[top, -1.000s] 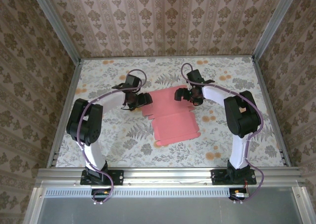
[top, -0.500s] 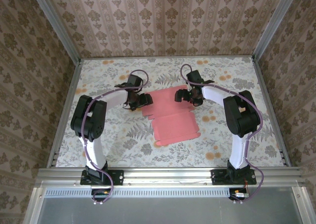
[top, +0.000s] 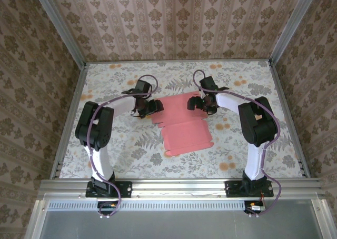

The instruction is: Fold the paper box

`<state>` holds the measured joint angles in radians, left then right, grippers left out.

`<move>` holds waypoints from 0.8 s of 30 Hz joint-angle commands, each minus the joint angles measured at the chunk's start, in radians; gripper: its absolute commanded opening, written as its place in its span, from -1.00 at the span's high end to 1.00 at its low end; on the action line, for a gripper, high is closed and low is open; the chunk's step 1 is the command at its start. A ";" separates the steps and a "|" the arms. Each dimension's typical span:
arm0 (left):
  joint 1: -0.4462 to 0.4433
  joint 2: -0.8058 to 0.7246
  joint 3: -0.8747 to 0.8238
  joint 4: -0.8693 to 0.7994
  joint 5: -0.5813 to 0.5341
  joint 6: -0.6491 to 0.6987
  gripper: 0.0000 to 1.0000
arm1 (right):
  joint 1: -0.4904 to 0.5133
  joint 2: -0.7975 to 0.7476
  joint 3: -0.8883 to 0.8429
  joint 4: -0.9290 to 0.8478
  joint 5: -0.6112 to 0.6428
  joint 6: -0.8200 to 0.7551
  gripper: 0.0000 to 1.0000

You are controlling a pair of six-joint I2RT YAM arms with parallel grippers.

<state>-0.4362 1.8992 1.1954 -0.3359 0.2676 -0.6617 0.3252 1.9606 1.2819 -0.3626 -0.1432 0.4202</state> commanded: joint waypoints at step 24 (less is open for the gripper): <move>0.010 -0.117 -0.137 0.253 0.162 -0.046 0.31 | 0.001 -0.003 -0.100 0.016 -0.050 0.025 -0.77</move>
<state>-0.4313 1.8301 1.0660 -0.0963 0.4225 -0.7074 0.3206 1.9343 1.2228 -0.2897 -0.1577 0.4217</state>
